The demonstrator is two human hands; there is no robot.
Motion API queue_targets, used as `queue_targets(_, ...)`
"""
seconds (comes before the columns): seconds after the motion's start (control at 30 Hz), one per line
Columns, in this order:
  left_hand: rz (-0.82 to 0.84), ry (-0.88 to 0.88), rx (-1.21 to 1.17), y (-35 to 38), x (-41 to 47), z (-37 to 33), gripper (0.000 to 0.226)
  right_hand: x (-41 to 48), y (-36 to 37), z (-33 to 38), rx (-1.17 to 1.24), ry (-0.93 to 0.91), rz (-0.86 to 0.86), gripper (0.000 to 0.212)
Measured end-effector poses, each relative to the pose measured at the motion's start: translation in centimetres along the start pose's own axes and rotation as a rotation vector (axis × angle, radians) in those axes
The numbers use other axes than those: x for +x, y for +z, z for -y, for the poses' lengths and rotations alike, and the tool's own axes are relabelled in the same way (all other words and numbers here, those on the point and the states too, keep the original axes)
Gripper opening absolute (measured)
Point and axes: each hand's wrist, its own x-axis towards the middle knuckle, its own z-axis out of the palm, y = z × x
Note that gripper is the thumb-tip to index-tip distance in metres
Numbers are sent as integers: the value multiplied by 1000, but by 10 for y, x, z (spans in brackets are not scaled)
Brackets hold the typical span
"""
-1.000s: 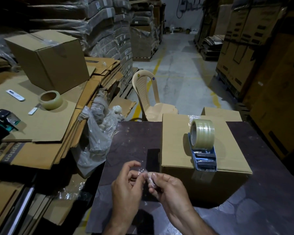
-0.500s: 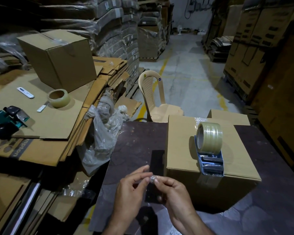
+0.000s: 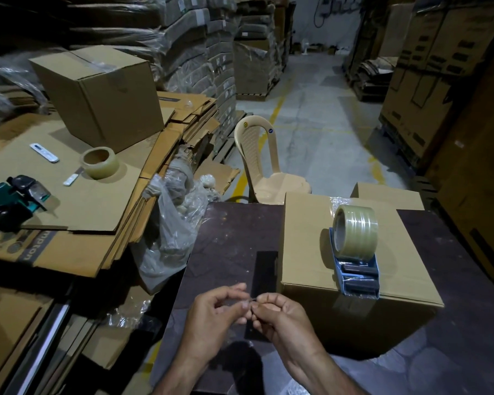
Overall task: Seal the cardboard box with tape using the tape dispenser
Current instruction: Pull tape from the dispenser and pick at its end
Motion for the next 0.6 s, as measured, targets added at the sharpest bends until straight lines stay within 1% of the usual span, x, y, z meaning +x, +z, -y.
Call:
queue_targets(0.07, -8, -12, 37, -4, 5, 2, 8, 0, 1, -1, -16, -5, -6, 10)
queue_targets(0.13, -89, -3, 103, -12, 9, 9, 7, -1, 2, -1, -48, -17, -19, 13)
queue_targets(0.2, -165, -12, 135, -24, 16, 17, 11, -1, 2, -2, -83, -36, -22, 12)
queue_targets(0.3, -175, -38, 213, -37, 26, 29, 31, -4, 1, -5, -118, -54, -26, 8)
queue_targets(0.4, -240, 20, 372, -38, 34, 38, 24, -6, -4, -9, -134, -76, -26, 8)
queue_targets(0.5, -342, 11, 383, -32, 38, 46, 33, -8, -12, -11, -162, -73, -29, 10)
queue_targets(0.6, -388, -39, 367, -32, 41, 55, 20, -10, -16, -10, -162, -83, -21, 10)
